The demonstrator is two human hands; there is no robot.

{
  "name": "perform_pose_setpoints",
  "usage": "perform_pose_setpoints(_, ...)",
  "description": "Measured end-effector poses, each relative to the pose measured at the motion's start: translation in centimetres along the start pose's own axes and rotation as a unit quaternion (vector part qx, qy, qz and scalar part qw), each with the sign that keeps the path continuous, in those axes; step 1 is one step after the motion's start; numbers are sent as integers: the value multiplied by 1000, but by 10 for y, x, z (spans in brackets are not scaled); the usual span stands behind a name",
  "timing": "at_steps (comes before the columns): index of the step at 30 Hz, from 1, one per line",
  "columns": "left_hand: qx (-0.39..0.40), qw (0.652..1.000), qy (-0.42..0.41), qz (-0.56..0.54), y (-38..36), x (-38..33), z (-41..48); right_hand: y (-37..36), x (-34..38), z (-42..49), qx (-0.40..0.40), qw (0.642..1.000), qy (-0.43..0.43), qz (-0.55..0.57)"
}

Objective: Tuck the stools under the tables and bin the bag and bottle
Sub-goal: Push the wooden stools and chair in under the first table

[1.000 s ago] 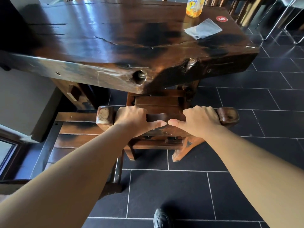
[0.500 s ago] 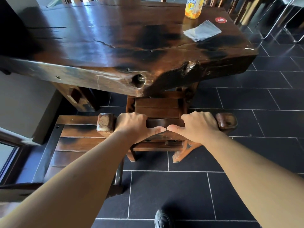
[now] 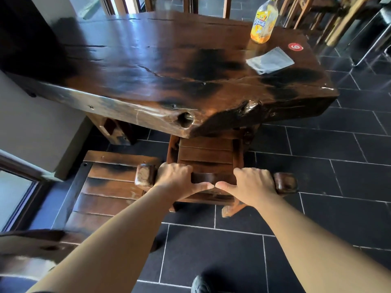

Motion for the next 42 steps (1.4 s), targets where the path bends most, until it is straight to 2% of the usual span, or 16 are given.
perform_pose_setpoints(13,53,998,12,-32,7,-2,-22,5,1,-18,70,996,-47,35)
perform_pose_setpoints(30,1,999,34,-39,-1,0,-20,7,1,-15,79,996,-25,-8)
perform_pose_setpoints(42,9,1000,13,-18,-1,-2,-17,-3,-5,-13,79,996,-30,-8)
Point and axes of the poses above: each hand's wrist, its own z-axis towards the middle knuckle, its own y-axis out of the back of the hand, x = y × z, the point moved 9 cm from there along z, towards the middle knuckle, and after that the axes turned 11 degrees about -x, right-handed, at the moved point
